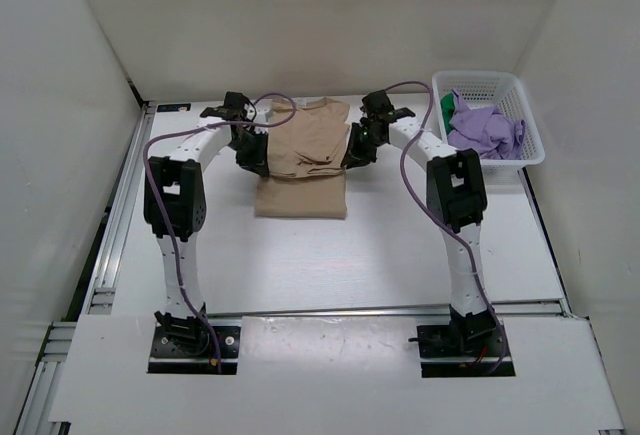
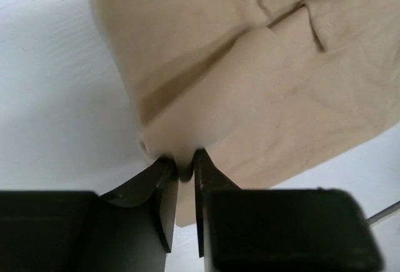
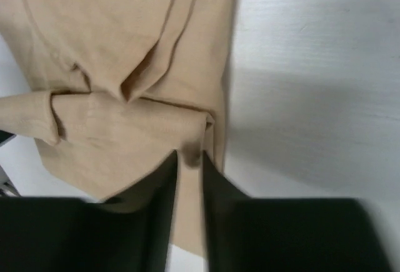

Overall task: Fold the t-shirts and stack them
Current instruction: Fold the folded rectangular tshirt in 1/3 of the way

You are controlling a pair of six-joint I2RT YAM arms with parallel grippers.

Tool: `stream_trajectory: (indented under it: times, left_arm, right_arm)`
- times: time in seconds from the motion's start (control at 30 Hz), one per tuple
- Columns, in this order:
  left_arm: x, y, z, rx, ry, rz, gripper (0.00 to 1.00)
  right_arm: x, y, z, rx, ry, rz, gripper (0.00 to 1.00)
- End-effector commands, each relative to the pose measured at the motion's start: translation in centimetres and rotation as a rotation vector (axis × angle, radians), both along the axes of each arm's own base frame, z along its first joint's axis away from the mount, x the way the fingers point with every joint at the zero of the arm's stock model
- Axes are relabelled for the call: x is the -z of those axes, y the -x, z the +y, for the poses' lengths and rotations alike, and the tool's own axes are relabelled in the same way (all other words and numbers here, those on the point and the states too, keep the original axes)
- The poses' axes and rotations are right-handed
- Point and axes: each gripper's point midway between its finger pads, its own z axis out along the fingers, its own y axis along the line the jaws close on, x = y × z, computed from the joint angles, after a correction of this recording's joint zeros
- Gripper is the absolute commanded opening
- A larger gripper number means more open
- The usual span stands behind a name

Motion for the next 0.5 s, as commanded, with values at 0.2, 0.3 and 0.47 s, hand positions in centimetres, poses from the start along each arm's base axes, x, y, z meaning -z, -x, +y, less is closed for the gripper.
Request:
stream_trajectory:
  times: [0.2, 0.3, 0.47]
  left_arm:
    - [-4.7, -4.9, 3.7, -0.098, -0.087, -0.174, 0.55]
    - [-6.9, -4.9, 3.9, -0.109, -0.113, -0.228, 0.55]
    - [-5.1, -0.5, -0.6, 0.003, -0.191, -0.187, 0.47]
  right_arm:
    - [-5.7, -4.9, -1.1, 0.1, -0.062, -0.157, 0.44]
    - [-6.7, -2.6, -1.6, 0.075, -0.041, -0.163, 0.44]
    - [-4.8, 3.2, -0.5, -0.005, -0.008, -0.092, 0.29]
